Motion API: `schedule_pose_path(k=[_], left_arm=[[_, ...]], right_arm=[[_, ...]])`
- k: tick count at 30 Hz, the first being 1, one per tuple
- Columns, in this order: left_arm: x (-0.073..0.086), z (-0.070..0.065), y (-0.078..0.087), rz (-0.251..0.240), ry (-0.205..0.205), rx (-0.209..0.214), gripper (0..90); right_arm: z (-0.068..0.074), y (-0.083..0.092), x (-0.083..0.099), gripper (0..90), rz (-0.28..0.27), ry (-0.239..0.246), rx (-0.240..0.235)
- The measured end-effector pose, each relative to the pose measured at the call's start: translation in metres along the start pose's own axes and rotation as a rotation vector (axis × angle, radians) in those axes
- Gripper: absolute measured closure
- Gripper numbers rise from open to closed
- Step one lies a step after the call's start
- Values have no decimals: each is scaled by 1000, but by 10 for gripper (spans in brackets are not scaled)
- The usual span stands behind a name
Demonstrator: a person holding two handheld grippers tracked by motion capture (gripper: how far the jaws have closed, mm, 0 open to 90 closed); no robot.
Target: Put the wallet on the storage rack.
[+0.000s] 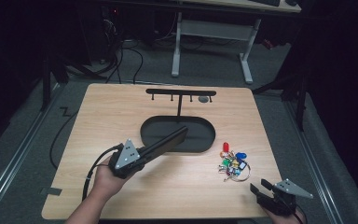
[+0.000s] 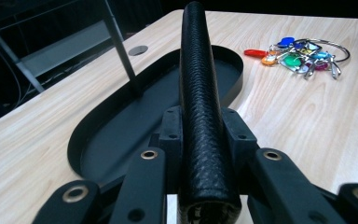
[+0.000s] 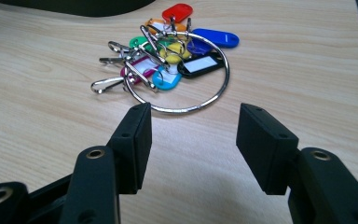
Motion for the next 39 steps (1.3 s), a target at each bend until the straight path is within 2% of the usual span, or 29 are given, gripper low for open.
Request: schedule_pose_path(k=[6, 11, 13, 19, 20, 21, 22, 26, 27, 29, 33, 38, 39], left_arm=[[-15, 6, -23, -3, -15, 23, 737], [-25, 10, -44, 16, -84, 16, 737], [-25, 10, -52, 32, -138, 12, 737], [-25, 6, -70, 49, -357, -17, 737], [-26, 6, -72, 46, -377, -15, 737], [-26, 6, -72, 46, -377, -15, 737], [-28, 7, -76, 42, -414, -16, 737], [-30, 12, -83, 37, -470, -20, 737], [-30, 14, -84, 30, -480, -24, 737], [-29, 21, -86, 35, -451, -13, 737], [-26, 30, -92, 48, -472, -22, 738], [-23, 36, -100, 44, -481, -6, 738], [-22, 36, -102, 47, -493, -2, 738]], right_arm=[[-4, 7, 5, 458, -6, -13, 13], [-6, 10, 8, 459, -7, -25, 19], [-6, 11, 8, 460, -6, -30, 20], [-6, 8, 9, 460, 1, -25, 13], [-6, 7, 9, 460, 4, -25, 13], [-5, 7, 9, 460, 6, -29, 12], [-6, 7, 9, 460, 4, -24, 13], [-7, 9, 9, 460, -1, -27, 16], [-7, 9, 9, 460, -2, -28, 16], [-8, 10, 10, 460, -5, -37, 15], [-9, 11, 10, 460, -7, -52, 16], [-9, 9, 11, 460, 1, -62, 9], [-9, 9, 11, 460, 1, -63, 7]])
Point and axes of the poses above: each handheld gripper's, and its own axes: y roughly backward along the jaws, x roughly out of its underside, z roughly to its left, the point moved 1 cm from there along -y, roughly forward along the jaws, and after that the axes turned 3 degrees about -x, right-handed, at the moved point
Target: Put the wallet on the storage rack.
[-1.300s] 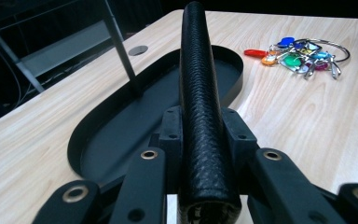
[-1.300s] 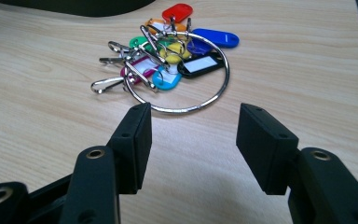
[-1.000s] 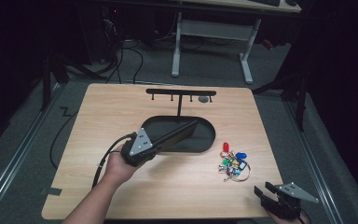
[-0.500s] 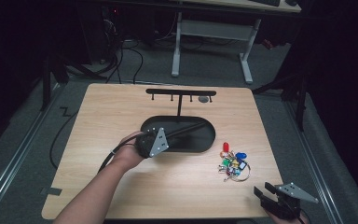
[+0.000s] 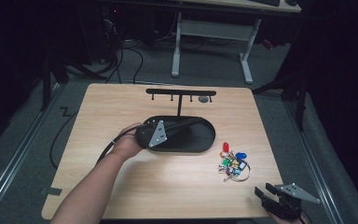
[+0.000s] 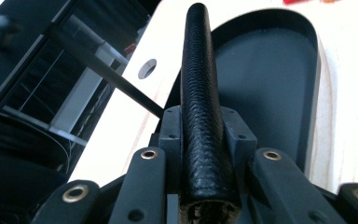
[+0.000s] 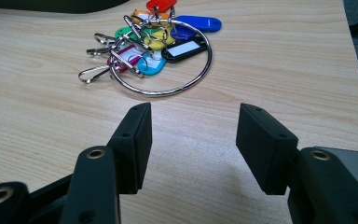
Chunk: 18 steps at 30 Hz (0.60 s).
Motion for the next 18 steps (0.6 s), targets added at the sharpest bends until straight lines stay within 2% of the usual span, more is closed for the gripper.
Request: schedule_pose_path(k=[2, 10, 11, 12, 13, 15, 18], left_arm=[[5, 0, -8, -1, -15, 13, 737], [17, 8, -17, 0, 0, 33, 735], [20, 8, -17, 9, 2, 40, 734], [26, 4, -18, 45, -17, 48, 734], [26, 4, -18, 45, -17, 48, 733], [34, -1, -21, 92, -49, 43, 732], [38, -3, -20, 96, -26, 28, 730]], right_arm=[[1, 0, 0, 460, 0, -3, -1], [-1, 0, 2, 460, 2, -12, 0], [-2, 0, 2, 460, -1, -16, -2], [-2, 0, 1, 460, -1, -18, -2], [-2, 0, 1, 460, -1, -18, -2], [-2, 0, 1, 460, 0, -17, -3], [0, -1, 1, 460, 4, -7, -6]])
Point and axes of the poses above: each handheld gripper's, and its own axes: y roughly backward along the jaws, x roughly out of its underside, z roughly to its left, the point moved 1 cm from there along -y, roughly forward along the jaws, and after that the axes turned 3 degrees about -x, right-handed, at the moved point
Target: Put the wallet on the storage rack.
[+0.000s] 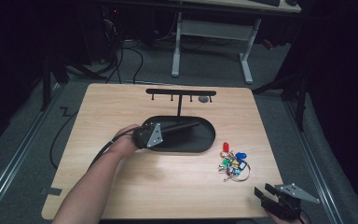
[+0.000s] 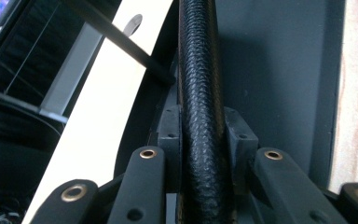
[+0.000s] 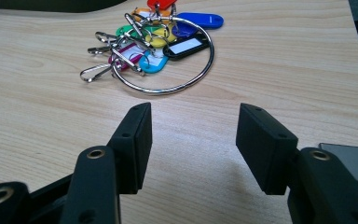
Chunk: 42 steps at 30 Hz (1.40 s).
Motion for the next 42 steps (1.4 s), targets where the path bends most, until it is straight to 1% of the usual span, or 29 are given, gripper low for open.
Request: schedule_pose_path(k=[3, 4, 5, 7, 9, 11, 12, 13, 14, 15, 16, 18, 21, 23, 24, 26, 28, 29, 30, 31, 32, 35, 36, 37, 38, 39, 40, 41, 42], left_arm=[[0, -2, 0, 1, -2, 4, 728], [0, -3, 0, 3, 27, 17, 723], [0, -3, 0, 3, 27, 17, 720], [0, -5, -1, 12, 51, 29, 708], [0, -6, -1, 15, 56, 33, 686], [-1, -7, -2, 34, 72, 45, 668], [-2, -8, -3, 59, 105, 69, 603], [-2, -8, -4, 68, 128, 85, 570], [-2, -8, -4, 68, 128, 85, 542], [-1, -7, -3, 79, 178, 110, 518], [-1, -7, -3, 79, 178, 110, 499], [0, -6, -1, 66, 223, 125, 490], [2, -6, 4, 54, 275, 130, 471], [4, -6, 9, 37, 306, 117, 474], [4, -5, 11, 28, 324, 114, 480], [7, -3, 16, 31, 347, 100, 481], [8, -4, 18, 32, 348, 88, 482], [10, -3, 22, 21, 385, 82, 485], [12, -3, 24, 10, 407, 77, 487], [12, -3, 24, 10, 407, 77, 489], [14, -3, 29, 8, 431, 66, 489], [17, -6, 35, 6, 453, 55, 489], [19, -9, 43, 3, 486, 42, 487], [19, -9, 43, 3, 486, 42, 487], [20, -12, 52, 4, 529, 25, 484], [20, -12, 52, 4, 529, 25, 484], [23, -16, 62, -5, 572, 7, 483], [23, -16, 62, -5, 572, 7, 484], [24, -19, 68, -6, 593, -2, 486]], right_arm=[[1, -1, 0, 460, 3, -2, 0], [1, -2, -1, 460, 5, -3, -2], [1, -2, -1, 460, 5, -3, -2], [1, -2, 0, 460, 7, -4, -2], [1, -2, 0, 460, 8, -5, -3], [1, -3, 0, 460, 9, -8, -2], [1, -2, -1, 460, 7, -7, -4], [1, -2, -1, 460, 4, -7, -5], [1, -2, -1, 460, 4, -8, -6], [1, -2, -1, 459, 3, -7, -6], [1, -2, -2, 459, 2, -2, -7], [1, -2, -2, 460, 2, -1, -8], [2, -1, -3, 459, -2, 4, -11], [3, -1, -3, 459, -5, 0, -13], [4, -1, -4, 459, -5, 11, -13], [5, -1, -5, 458, -7, 16, -13], [5, -2, -5, 458, -6, 20, -15], [6, -3, -5, 458, -2, 17, -19], [6, -4, -5, 458, 1, 21, -21], [6, -4, -5, 458, 1, 21, -21], [6, -6, -6, 458, 2, 22, -27], [6, -7, -7, 458, 3, 23, -33], [8, -7, -7, 459, 1, 26, -39], [8, -7, -7, 459, 1, 26, -39], [9, -8, -8, 458, 2, 34, -49], [10, -8, -8, 459, 4, 36, -50], [11, -9, -8, 459, 5, 38, -53], [11, -9, -8, 459, 5, 38, -53], [12, -9, -8, 459, 4, 48, -60]])
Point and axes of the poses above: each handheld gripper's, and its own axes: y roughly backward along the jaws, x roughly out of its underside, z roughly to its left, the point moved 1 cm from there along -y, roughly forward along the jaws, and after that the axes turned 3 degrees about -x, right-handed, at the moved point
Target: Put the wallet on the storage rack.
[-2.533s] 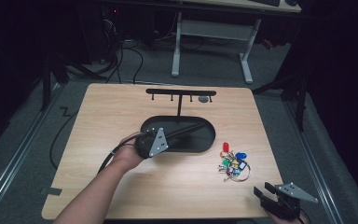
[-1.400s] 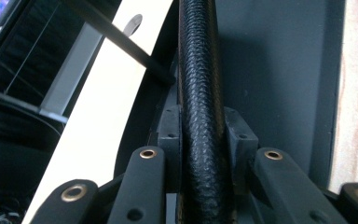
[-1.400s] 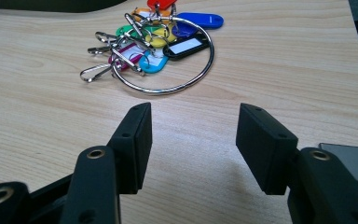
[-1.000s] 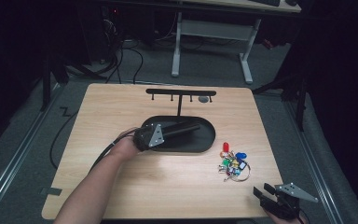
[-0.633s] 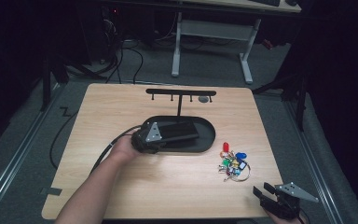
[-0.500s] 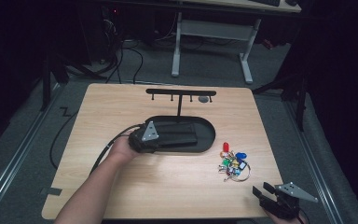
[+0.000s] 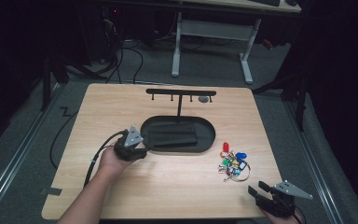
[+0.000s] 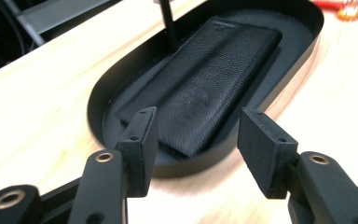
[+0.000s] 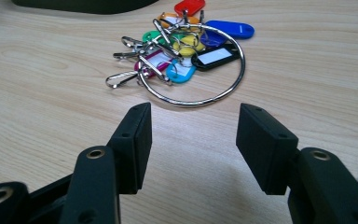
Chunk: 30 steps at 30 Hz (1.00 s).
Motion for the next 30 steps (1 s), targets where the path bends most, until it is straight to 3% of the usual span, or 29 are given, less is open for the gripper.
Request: schedule_pose_path(k=[3, 4, 7, 10, 12, 17, 22, 27, 29, 30], left_arm=[[8, -6, 14, -1, 57, -10, 478], [13, -12, 24, -19, 99, -9, 474], [24, -24, 39, -8, 127, -19, 463], [41, -33, 54, -15, 200, 8, 455], [53, -39, 63, -9, 212, 0, 447], [78, -49, 80, 25, 186, -7, 427], [81, -50, 87, 26, 199, -19, 416], [83, -49, 81, 64, 203, 11, 395], [84, -50, 79, 82, 186, 16, 390], [84, -52, 80, 80, 145, 2, 384]], right_arm=[[1, 0, -1, 461, -3, 5, -3], [2, 1, -2, 464, -5, 6, -8], [3, 1, -2, 476, -6, 8, -11], [1, 1, -3, 485, -9, 12, -14], [2, 0, -3, 497, -6, 7, -13], [4, -1, -4, 514, 2, 10, -12], [5, -3, -6, 514, 3, 12, 1], [4, -8, -7, 508, 26, 15, 22], [5, -9, -8, 507, 35, 2, 32], [8, -12, -8, 511, 60, 11, 38]])
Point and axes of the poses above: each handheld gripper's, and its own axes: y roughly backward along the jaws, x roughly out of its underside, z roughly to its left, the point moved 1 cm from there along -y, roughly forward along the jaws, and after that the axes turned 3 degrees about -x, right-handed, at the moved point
